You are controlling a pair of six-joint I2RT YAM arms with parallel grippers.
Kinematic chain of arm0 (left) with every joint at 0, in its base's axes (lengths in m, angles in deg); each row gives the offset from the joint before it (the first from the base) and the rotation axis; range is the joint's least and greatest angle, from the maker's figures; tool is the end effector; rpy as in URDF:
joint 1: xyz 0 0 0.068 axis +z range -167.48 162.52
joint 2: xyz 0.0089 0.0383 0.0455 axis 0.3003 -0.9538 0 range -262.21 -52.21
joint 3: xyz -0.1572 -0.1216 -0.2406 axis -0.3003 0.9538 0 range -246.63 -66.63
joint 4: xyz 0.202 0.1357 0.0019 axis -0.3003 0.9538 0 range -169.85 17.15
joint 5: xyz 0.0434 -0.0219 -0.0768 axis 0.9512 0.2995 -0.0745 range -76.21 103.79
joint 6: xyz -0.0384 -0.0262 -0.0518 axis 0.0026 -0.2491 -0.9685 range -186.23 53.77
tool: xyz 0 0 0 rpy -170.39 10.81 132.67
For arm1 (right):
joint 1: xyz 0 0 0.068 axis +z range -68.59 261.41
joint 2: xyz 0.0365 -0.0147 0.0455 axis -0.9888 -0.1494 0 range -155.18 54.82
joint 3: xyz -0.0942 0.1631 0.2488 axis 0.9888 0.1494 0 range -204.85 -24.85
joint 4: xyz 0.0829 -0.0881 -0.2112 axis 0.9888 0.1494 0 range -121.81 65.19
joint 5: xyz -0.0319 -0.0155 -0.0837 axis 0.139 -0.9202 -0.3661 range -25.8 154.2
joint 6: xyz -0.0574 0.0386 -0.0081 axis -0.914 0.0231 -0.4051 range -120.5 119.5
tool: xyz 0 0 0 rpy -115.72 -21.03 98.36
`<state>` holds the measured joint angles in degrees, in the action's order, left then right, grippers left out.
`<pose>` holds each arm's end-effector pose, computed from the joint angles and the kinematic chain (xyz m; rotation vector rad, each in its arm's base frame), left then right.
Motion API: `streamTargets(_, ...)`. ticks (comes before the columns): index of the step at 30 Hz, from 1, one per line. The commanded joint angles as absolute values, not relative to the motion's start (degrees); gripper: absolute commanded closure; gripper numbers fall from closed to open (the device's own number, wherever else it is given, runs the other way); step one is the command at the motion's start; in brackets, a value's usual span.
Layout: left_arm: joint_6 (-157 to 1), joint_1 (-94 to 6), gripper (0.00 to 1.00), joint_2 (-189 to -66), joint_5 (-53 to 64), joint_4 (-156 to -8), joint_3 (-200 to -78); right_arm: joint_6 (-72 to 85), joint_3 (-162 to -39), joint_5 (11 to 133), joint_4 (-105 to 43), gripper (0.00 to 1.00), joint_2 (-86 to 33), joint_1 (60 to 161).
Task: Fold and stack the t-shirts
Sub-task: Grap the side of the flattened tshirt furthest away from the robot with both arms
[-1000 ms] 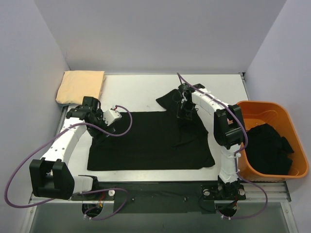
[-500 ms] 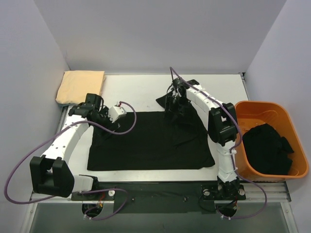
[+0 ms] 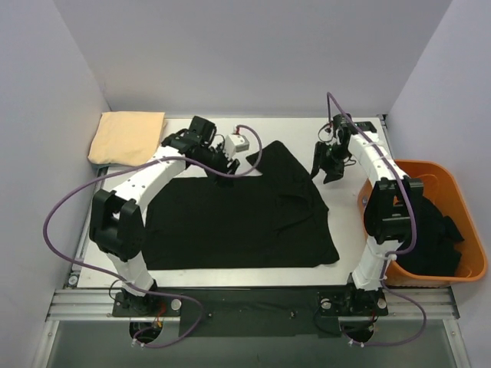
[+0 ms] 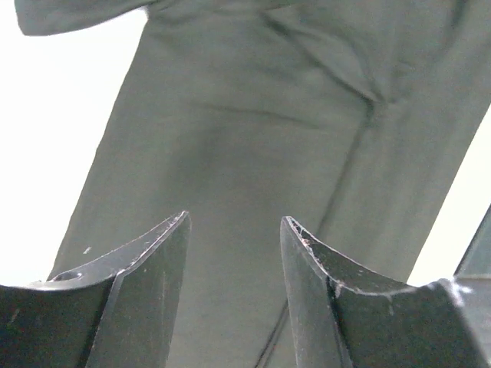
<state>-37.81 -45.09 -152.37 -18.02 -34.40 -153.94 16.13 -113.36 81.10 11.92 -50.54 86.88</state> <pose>0.3149 -0.1984 0.3175 1.3531 2.1121 -0.7074 0.3935 0.0543 0.2873 0.1544 2.6444 0.5192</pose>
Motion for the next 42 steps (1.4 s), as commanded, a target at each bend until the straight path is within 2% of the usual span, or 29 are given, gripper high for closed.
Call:
streamTargets(1,-49.3,-38.2,0.39,-155.6,-8.6,-40.5,-158.4,10.6,-124.1,79.9,13.5,0.53,-57.2,87.7)
streamTargets(7,-54.7,-24.4,0.37,-157.5,-1.8,-42.7,-155.5,12.6,-154.8,82.0,12.3,0.5,-77.4,87.8)
streamTargets(9,-54.1,-20.2,0.34,-157.9,-1.0,-44.7,-154.0,14.1,-160.2,83.4,10.2,0.48,-83.2,87.8)
streamTargets(13,-52.5,-15.7,0.33,-159.5,0.3,-44.8,-153.8,21.2,-159.3,86.8,-1.2,0.41,-88.3,87.9)
streamTargets(16,-52.0,-13.6,0.33,-160.2,-0.1,-44.1,-154.1,29.8,-162.2,86.9,-5.6,0.41,-93.5,88.7)
streamTargets(23,-48.4,-12.2,0.33,-159.9,-0.8,-42.3,-153.1,37.8,-166.9,88.4,-9.3,0.41,-102.1,92.5)
streamTargets(27,-46.5,-11.9,0.34,-159.6,-1.6,-41.4,-152.4,38.5,-165.5,90.3,-10.0,0.46,-102.4,93.1)
streamTargets(28,-45.9,-12.1,0.34,-159.8,-2.2,-40.9,-152.5,38.4,-164.6,90.2,-10.2,0.5,-102.2,93.1)
streamTargets(29,-44.5,-12.1,0.35,-159.9,-3.6,-40.7,-152.9,38.3,-164.2,90.1,-10.7,0.56,-101.8,92.9)
streamTargets(30,-43.7,-12.2,0.37,-160.4,-4.2,-39.8,-153.3,37.9,-163.5,90.3,-11.1,0.71,-101.5,92.8)
streamTargets(31,-41.6,-12.2,0.38,-160.7,-6.1,-39.3,-154.3,37.8,-163.2,90.6,-11.7,0.78,-101.0,92.5)
streamTargets(32,-38.6,-12.3,0.42,-161.5,-7.1,-37.9,-155.2,37.8,-162.9,91.2,-11.9,0.92,-100.7,92.4)
streamTargets(34,-31.1,-12.5,0.44,-162.9,-10.0,-35.2,-157.9,37.7,-162.4,92.2,-12.6,1.0,-98.7,92.0)
streamTargets(38,-6.0,-13.7,0.41,-168.7,-17.2,-18.5,-167.2,35.9,-157.8,95.0,-14.6,1.0,-92.9,91.4)
streamTargets(42,-1.4,-14.1,0.4,-176.0,-8.2,-12.6,-174.9,33.1,-151.4,96.9,-15.7,1.0,-86.0,91.4)
